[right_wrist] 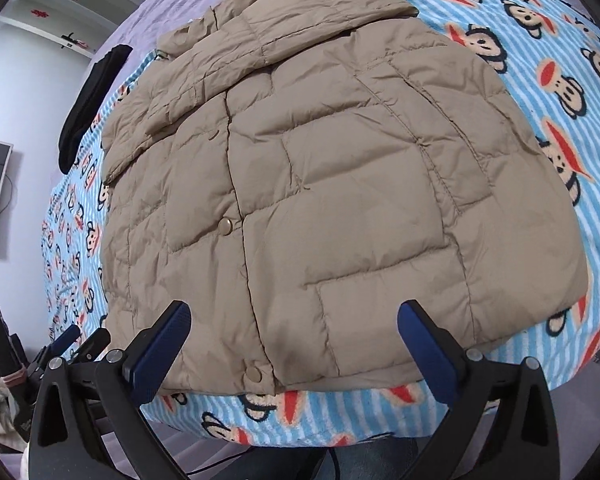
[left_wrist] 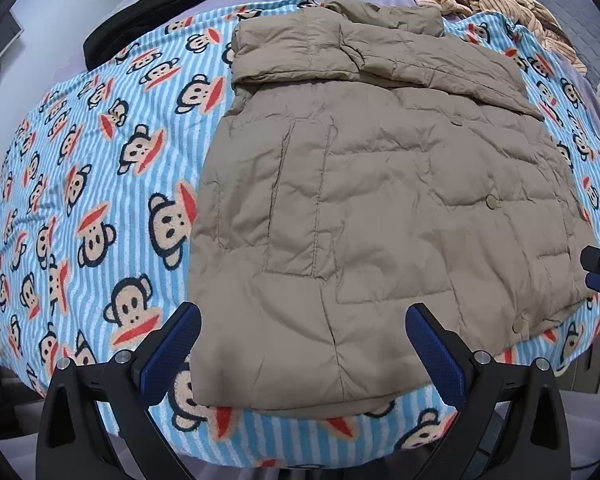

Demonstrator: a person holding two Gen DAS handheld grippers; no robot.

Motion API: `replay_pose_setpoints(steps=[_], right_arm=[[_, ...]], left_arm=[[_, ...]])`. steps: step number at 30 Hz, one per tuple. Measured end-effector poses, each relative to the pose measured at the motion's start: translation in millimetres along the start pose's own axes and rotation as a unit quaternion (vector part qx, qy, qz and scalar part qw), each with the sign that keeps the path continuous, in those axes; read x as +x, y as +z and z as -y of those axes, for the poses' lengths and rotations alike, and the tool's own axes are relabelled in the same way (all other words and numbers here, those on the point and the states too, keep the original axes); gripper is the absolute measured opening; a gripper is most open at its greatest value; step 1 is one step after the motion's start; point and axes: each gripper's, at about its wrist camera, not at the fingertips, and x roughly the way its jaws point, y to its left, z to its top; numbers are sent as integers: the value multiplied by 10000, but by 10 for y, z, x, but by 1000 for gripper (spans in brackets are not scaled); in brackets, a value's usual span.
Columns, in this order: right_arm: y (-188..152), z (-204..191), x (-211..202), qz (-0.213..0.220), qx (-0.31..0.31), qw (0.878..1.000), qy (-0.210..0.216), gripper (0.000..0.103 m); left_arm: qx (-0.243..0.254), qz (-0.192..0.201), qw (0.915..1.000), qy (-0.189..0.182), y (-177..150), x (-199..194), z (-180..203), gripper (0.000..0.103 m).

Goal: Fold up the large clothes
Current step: 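Release the sleeve and smooth the folded jacket with both tools, then move both tools to the jacket hem and grasp it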

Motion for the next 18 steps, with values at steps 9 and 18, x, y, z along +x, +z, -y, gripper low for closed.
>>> replay_pose_setpoints(steps=[9, 18], right_arm=[[-152, 221, 44, -453, 343, 9984, 47, 103], [-153, 694, -156, -658, 745, 9946, 291, 103]], left_arm=[[-626, -179, 9977, -210, -285, -78, -122, 102], [-1153, -674, 9890, -633, -500, 51, 44, 102]])
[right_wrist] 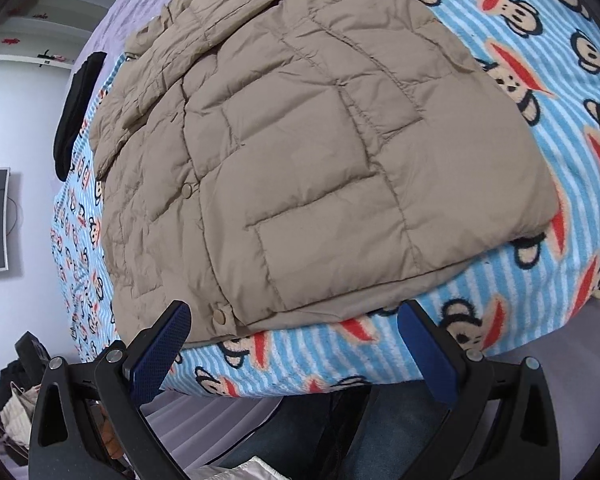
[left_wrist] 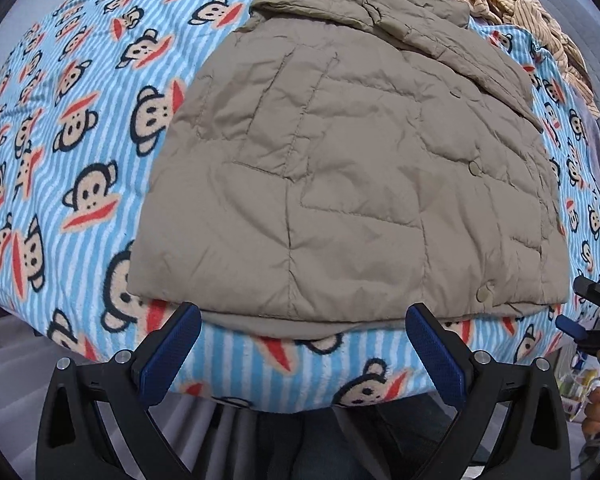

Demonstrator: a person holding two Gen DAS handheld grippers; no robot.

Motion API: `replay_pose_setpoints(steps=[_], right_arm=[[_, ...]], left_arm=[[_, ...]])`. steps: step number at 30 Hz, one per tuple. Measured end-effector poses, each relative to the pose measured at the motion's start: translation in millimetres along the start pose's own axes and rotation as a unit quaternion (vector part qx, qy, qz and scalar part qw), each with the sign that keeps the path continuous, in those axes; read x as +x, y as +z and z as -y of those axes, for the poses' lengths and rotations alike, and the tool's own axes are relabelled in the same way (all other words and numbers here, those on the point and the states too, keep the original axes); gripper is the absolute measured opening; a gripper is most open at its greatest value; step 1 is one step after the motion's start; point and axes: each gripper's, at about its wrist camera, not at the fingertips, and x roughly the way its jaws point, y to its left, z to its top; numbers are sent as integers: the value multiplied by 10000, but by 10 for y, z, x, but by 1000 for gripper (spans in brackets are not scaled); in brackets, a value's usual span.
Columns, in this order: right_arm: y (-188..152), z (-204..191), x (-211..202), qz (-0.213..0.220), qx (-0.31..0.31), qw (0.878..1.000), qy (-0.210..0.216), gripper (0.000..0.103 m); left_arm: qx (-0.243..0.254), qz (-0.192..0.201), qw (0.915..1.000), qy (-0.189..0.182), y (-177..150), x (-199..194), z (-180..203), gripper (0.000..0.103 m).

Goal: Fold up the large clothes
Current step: 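Move both tools to the jacket hem and grasp it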

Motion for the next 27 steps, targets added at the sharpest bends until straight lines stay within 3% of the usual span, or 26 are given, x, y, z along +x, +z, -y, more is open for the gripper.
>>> replay_pose_setpoints(steps=[7, 12, 14, 20, 27], right_arm=[[-9, 591, -12, 76, 1001, 9939, 450, 102], [-67, 824, 135, -87, 1514, 9847, 861, 78], [-87, 864, 177, -116, 1616, 9820, 968, 75], [-91, 919, 253, -209, 1695, 9785, 1155, 75], [-55, 971, 318, -191, 1876, 9742, 1241, 75]], left_arm=[[-542, -43, 9974, -474, -58, 82, -169, 102], [-1144, -100, 9896, -860, -182, 160, -449, 102], [-1306, -171, 9859, -1032, -228, 215, -538, 102], [-1829, -379, 9658, -1800, -244, 551, -669, 102], [-2121, -132, 9522, -2196, 0, 682, -623, 102]])
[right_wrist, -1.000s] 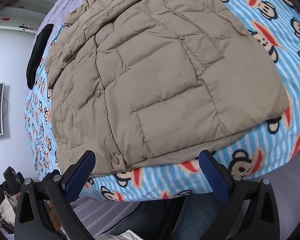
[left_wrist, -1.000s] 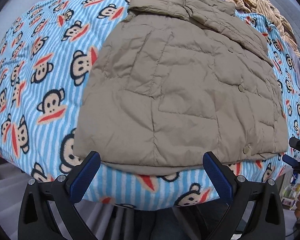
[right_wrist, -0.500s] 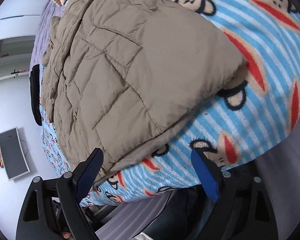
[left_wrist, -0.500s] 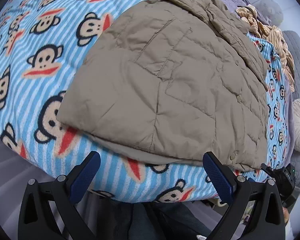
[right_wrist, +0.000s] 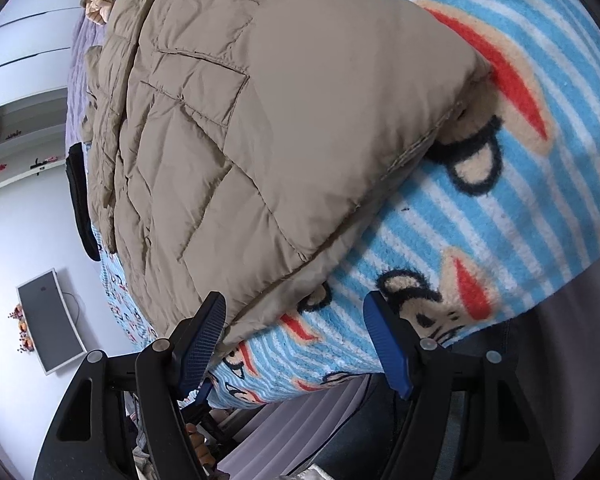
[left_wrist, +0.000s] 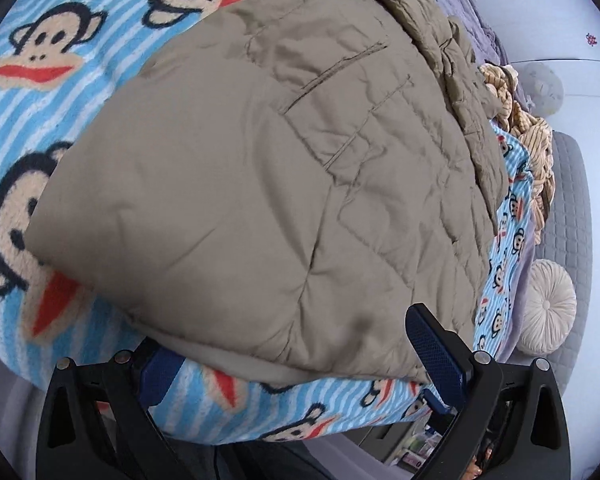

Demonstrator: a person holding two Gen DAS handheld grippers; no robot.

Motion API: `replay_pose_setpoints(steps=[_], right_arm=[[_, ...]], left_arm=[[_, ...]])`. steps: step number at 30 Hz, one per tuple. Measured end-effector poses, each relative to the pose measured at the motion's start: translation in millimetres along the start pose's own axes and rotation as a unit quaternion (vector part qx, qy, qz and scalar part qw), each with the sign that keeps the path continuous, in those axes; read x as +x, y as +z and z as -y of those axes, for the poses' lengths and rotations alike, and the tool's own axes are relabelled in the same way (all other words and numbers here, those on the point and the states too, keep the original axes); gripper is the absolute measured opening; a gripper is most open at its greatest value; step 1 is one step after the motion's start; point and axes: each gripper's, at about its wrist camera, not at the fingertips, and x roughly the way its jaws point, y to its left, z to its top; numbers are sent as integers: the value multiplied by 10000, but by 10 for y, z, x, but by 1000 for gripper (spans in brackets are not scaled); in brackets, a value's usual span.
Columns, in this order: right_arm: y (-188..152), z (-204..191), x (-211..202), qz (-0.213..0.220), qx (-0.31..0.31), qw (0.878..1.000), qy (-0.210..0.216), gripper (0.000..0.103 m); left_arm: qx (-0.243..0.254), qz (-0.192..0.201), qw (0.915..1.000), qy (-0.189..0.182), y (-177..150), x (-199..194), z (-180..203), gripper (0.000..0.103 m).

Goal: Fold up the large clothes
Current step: 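Move both tools to the jacket hem and grasp it, then lift the held hem with both tools and fold it toward the collar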

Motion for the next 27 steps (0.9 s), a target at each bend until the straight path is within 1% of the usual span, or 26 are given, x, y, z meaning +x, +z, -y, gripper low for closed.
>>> replay_pose_setpoints(steps=[4, 7, 10, 12, 13, 14, 15, 17, 19, 20, 21, 22, 23, 24, 27], right_arm=[[139, 117, -30, 249, 317, 9989, 225, 75], [234, 206, -5, 388, 718, 9951, 552, 75], [274, 242, 29, 454, 944, 9906, 881, 75], [273, 241, 50, 488, 1025, 9884, 1013, 75], [268, 237, 58, 517, 1066, 9870, 1082, 75], [255, 225, 74, 547, 1104, 9858, 1139, 75], [256, 228, 74, 568, 1142, 9845, 1202, 75], [249, 206, 81, 592, 1169, 9826, 1314, 75], [235, 157, 103, 631, 1106, 9832, 1308, 73], [230, 121, 96, 661, 1057, 9839, 1283, 65], [232, 105, 76, 681, 1018, 9845, 1252, 51], [231, 78, 72, 712, 983, 9853, 1205, 42], [230, 57, 65, 746, 959, 9862, 1124, 23], [232, 45, 55, 757, 940, 9869, 1067, 15], [230, -64, -38, 863, 678, 9889, 999, 12]], left_arm=[[115, 39, 9999, -13, 106, 43, 121, 102], [204, -20, 9997, 104, 149, 76, 128, 102], [286, -50, 9993, 232, 149, 76, 145, 102], [397, -33, 9986, 334, 152, 65, 191, 87], [481, -28, 9982, 365, 156, 50, 203, 83], [583, -24, 9975, 392, 165, 38, 231, 66], [731, -60, 9962, 478, 179, 35, 270, 46], [988, -73, 9931, 626, 208, -1, 324, 27], [1182, 15, 9913, 586, 239, -80, 381, 21], [1264, 64, 9905, 533, 258, -131, 414, 19], [1315, 116, 9901, 483, 271, -178, 434, 19], [1356, 172, 9897, 420, 286, -234, 463, 19], [1396, 216, 9893, 368, 299, -282, 485, 19], [1451, 263, 9885, 321, 313, -328, 526, 19], [1720, 440, 9837, 289, 356, -461, 680, 19]])
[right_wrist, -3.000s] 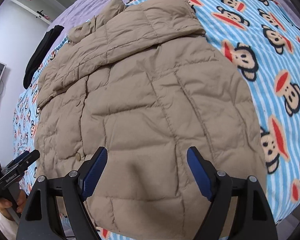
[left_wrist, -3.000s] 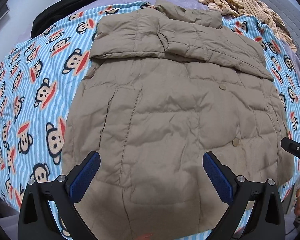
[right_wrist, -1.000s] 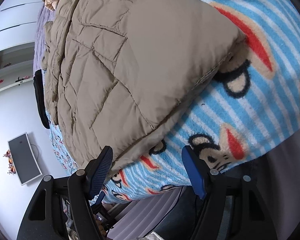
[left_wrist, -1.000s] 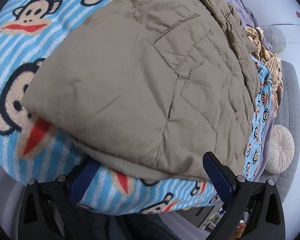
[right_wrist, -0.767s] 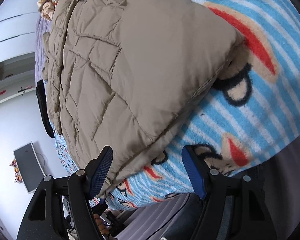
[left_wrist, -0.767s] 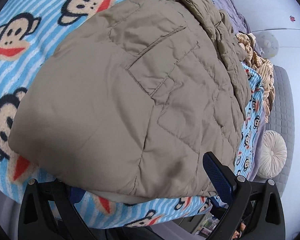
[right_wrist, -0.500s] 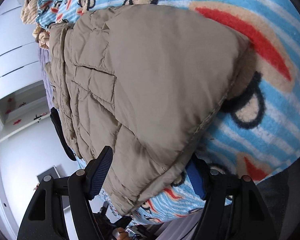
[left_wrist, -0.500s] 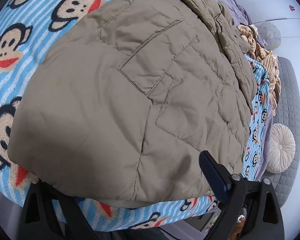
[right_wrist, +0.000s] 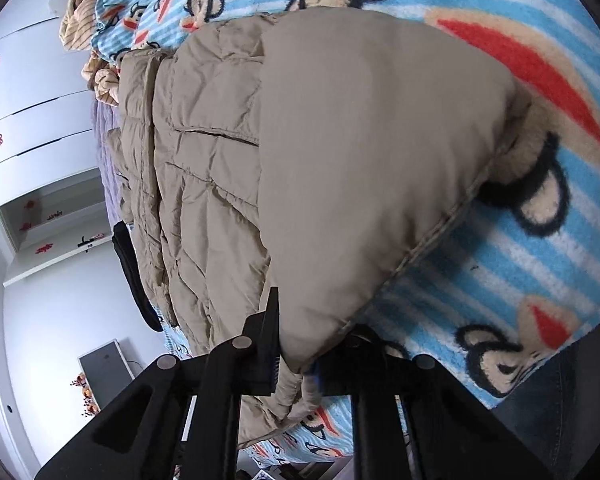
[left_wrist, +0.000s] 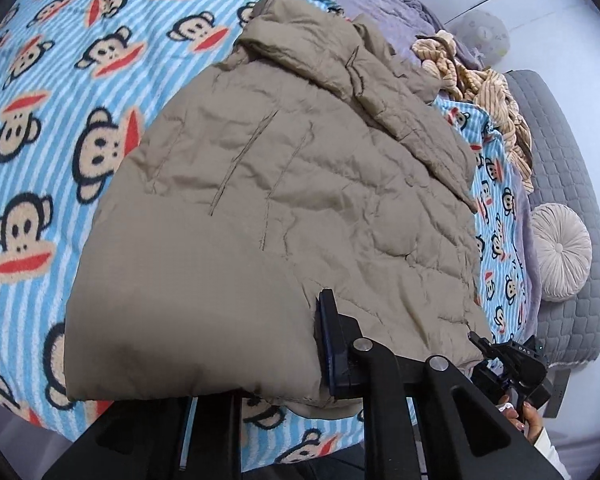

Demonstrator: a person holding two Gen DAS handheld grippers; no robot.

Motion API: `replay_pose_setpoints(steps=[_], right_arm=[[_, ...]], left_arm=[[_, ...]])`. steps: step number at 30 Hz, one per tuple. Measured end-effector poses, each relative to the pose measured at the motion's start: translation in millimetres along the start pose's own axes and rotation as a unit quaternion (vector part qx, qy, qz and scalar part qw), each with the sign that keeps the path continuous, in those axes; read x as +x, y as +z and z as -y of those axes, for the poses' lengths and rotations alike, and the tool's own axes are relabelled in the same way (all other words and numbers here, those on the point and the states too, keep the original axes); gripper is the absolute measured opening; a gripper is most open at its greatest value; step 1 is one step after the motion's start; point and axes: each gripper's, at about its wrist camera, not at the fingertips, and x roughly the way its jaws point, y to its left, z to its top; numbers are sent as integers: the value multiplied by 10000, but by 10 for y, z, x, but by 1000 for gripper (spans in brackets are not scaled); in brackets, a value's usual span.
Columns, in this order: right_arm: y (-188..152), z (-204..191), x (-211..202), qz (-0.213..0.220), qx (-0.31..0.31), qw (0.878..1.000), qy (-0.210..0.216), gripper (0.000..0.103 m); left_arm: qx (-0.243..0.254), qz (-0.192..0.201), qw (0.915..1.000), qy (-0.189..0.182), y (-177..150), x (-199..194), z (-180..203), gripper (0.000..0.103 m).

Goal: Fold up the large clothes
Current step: 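Lift the held hem with both tools and fold it toward the collar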

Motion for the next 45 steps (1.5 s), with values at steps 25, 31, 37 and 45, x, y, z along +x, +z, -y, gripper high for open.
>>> replay_pose_setpoints(steps=[25, 31, 37, 45], right_arm=[[640, -2929, -260, 103, -3928, 9195, -140, 9], [923, -3400, -10, 232, -4171, 9082, -233, 9], [1290, -3723, 464, 225, -4145, 9090, -377, 9], [1784, -3786, 1246, 83, -3977, 9151, -659, 9]], left_arm=[[400, 2035, 9773, 435, 1658, -834, 1265, 13], [563, 2009, 9763, 572, 2258, -563, 1323, 13], [539, 1866, 9783, 721, 2755, -90, 1255, 13], [658, 1635, 9764, 1248, 3181, 786, 1061, 13]])
